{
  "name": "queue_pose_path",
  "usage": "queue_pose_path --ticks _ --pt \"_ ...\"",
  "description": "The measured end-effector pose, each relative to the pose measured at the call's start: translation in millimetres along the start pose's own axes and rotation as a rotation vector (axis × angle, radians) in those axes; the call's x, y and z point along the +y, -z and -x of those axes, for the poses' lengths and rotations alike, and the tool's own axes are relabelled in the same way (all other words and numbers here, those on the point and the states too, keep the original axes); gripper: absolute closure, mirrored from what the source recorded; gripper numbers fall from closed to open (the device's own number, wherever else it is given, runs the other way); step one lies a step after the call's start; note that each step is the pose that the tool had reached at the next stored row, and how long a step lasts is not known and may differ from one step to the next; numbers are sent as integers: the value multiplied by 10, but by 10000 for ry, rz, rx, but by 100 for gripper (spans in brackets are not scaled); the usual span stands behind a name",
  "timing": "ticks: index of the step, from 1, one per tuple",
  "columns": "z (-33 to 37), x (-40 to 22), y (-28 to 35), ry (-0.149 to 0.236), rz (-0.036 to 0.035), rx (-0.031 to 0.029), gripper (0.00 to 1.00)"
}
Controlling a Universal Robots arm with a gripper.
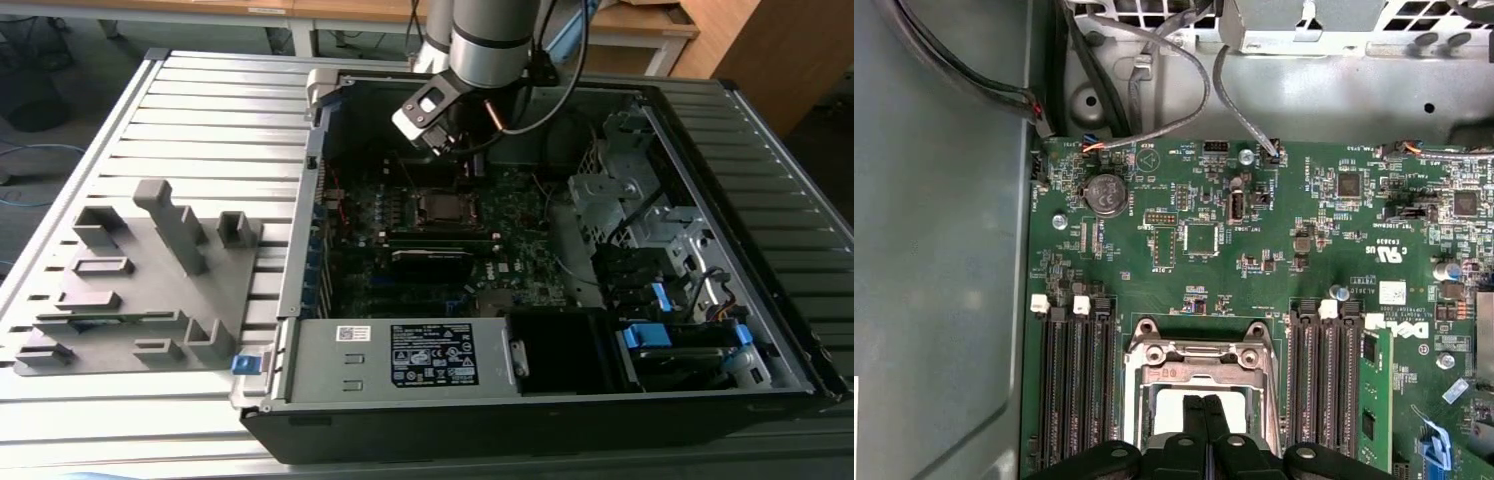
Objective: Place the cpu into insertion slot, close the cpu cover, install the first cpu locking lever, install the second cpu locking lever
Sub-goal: 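Close the cpu cover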
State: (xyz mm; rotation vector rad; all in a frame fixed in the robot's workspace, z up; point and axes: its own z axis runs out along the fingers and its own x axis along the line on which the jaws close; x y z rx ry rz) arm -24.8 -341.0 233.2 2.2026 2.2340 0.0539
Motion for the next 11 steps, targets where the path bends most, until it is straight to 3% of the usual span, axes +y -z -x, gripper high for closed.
queue_pose_path --ticks 11 --pt "0 0 -4 1870 -39 51 89"
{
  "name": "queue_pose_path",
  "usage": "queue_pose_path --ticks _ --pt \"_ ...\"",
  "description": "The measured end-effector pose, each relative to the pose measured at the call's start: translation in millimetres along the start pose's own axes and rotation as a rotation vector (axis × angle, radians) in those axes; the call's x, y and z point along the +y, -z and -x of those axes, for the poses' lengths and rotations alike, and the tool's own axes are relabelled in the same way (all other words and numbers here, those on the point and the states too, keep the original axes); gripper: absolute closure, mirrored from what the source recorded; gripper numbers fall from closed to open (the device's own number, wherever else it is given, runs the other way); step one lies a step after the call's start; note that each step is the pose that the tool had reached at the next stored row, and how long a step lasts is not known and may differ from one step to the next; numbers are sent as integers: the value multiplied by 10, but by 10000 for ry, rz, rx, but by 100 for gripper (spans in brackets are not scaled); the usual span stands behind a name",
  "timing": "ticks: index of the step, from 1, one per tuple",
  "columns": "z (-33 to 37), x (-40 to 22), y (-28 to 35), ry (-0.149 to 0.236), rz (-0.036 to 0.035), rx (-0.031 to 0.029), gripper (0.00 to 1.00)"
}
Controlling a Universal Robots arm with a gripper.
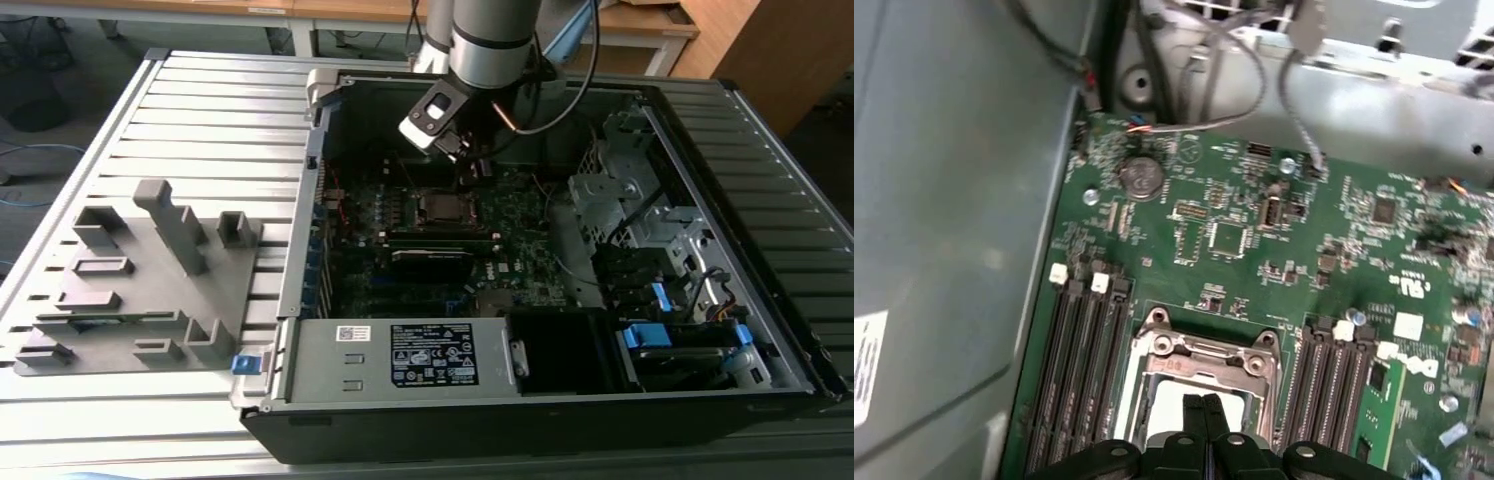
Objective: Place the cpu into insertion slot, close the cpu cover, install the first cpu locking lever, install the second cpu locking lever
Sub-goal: 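Close the cpu cover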
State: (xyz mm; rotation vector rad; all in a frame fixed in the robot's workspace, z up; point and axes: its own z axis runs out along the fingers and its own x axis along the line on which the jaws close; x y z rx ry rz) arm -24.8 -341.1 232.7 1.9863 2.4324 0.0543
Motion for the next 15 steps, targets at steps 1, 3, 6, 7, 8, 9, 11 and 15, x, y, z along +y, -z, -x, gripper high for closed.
queue_pose_path --ticks 1,3,6,7,8,9,11,15 --pt "0 0 -1 180 -4 5 89" --pt "0 0 -2 540 -12 14 89" --pt "0 0 -4 1080 -23 29 89" --pt "0 0 -5 1275 -27 35 89" --pt "0 0 -6 1455 -31 40 89" --pt "0 0 -6 1634 -35 45 89" --pt "0 0 -7 1994 -43 55 89" --pt "0 0 -10 2729 -59 74 89"
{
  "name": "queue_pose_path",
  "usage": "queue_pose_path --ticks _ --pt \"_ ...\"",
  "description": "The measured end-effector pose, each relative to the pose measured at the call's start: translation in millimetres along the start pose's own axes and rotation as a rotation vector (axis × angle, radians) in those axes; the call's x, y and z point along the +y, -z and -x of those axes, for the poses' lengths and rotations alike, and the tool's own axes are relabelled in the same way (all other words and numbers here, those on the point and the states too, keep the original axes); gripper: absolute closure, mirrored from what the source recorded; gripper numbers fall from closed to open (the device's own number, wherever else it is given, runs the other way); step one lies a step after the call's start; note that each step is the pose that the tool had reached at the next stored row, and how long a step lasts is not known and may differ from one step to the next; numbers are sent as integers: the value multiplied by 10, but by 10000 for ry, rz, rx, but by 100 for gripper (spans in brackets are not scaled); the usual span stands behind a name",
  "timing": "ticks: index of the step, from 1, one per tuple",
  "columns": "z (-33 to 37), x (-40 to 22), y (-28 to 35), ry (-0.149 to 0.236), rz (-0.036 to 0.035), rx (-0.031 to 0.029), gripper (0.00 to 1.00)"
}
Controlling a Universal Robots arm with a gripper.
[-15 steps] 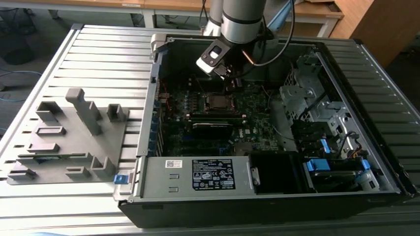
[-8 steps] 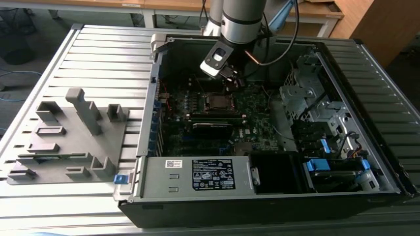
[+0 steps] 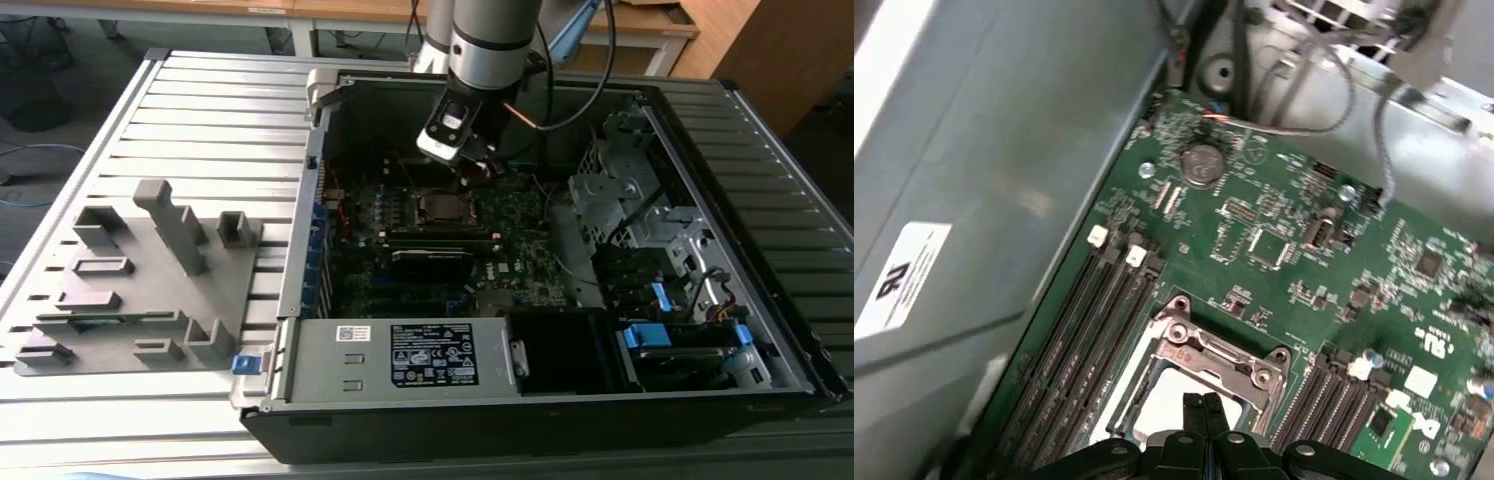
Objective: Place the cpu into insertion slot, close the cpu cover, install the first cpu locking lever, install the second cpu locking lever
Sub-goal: 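Close the cpu cover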
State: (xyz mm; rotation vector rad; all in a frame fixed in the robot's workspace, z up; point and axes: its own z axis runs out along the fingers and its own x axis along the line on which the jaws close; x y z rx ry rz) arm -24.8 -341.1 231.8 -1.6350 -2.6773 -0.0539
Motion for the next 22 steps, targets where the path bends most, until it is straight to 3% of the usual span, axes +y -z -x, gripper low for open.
queue_pose_path --ticks 18,22 --pt "0 0 -10 3237 -68 88 89" --pt "0 0 -10 3280 -69 90 89"
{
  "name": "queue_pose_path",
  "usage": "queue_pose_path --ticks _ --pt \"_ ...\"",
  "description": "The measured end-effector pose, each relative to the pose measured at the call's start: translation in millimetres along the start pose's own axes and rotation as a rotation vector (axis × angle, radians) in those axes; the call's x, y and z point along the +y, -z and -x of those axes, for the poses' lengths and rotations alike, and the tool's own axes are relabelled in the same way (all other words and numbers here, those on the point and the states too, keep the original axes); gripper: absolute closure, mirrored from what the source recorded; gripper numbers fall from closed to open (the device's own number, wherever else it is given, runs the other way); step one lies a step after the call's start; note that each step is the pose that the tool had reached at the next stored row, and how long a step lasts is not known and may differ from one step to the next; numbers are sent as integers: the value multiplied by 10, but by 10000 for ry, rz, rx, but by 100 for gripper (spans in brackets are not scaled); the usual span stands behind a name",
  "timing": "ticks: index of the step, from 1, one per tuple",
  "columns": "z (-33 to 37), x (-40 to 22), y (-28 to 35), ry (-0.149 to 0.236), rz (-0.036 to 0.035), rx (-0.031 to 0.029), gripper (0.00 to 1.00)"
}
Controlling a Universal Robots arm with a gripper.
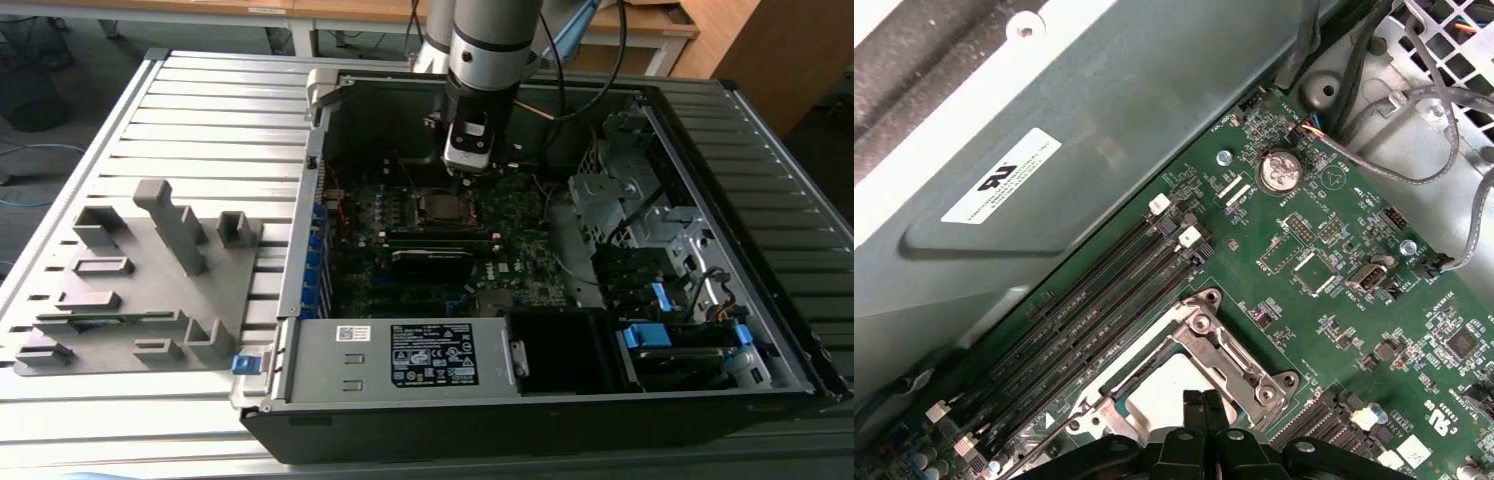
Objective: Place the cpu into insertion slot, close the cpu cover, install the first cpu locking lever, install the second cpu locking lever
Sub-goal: 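Close the cpu cover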
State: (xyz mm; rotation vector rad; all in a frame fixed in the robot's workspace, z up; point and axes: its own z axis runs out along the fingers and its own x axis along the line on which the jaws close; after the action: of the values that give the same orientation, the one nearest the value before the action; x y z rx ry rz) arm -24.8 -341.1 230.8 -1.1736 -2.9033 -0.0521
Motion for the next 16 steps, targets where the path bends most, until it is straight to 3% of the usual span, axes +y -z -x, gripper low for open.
queue_pose_path --ticks 6,13,16 --pt "0 0 0 69 -1 2 89" --pt "0 0 -2 1241 -26 33 89" --pt "0 0 -2 1281 -28 35 89"
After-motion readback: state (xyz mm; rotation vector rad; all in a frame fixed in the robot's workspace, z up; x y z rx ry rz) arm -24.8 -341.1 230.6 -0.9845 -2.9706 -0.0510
